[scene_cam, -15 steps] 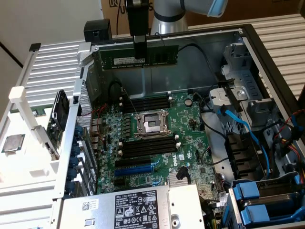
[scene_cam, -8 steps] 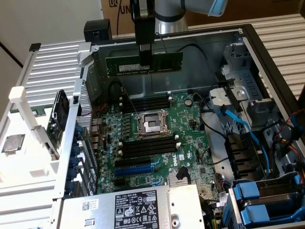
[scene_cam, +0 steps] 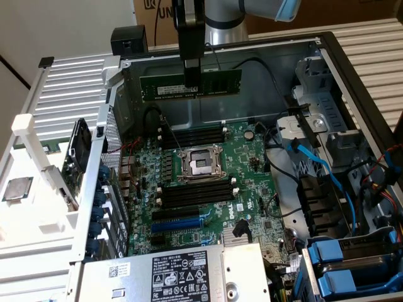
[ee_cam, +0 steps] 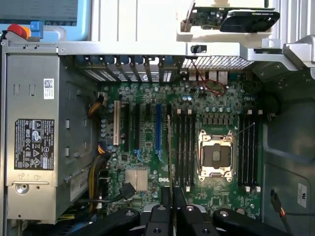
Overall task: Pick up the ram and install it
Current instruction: 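Insert the ram into the slot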
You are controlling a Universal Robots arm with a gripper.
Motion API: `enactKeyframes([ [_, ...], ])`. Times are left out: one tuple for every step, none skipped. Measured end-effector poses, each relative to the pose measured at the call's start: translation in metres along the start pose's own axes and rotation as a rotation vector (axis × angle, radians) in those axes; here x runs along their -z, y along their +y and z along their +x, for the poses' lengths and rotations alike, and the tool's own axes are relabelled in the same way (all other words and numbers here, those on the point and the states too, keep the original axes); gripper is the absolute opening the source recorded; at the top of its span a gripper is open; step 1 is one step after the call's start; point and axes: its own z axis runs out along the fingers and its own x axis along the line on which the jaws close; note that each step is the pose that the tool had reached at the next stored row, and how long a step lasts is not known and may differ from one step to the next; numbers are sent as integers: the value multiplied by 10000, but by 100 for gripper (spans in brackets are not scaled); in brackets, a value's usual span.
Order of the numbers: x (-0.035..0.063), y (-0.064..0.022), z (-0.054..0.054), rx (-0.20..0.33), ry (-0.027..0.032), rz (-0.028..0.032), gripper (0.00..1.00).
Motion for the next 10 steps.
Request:
enactKeyframes([
  [0, 0, 0, 0, 0, 0, 13],
  [0, 0, 0, 0, 0, 0, 13],
  [0, 0, 0, 0, 0, 0, 13],
  [0, 0, 0, 0, 0, 0, 13],
  [0, 0, 0, 0, 0, 0, 13],
  [0, 0, 0, 0, 0, 0, 13],
  [0, 1, 0, 0, -60, 15, 13],
  [-1, 1, 0, 3, -356, 36, 13],
  [-3, 2, 0, 4, -650, 38, 13],
  [-2, 2, 0, 4, -652, 38, 13],
])
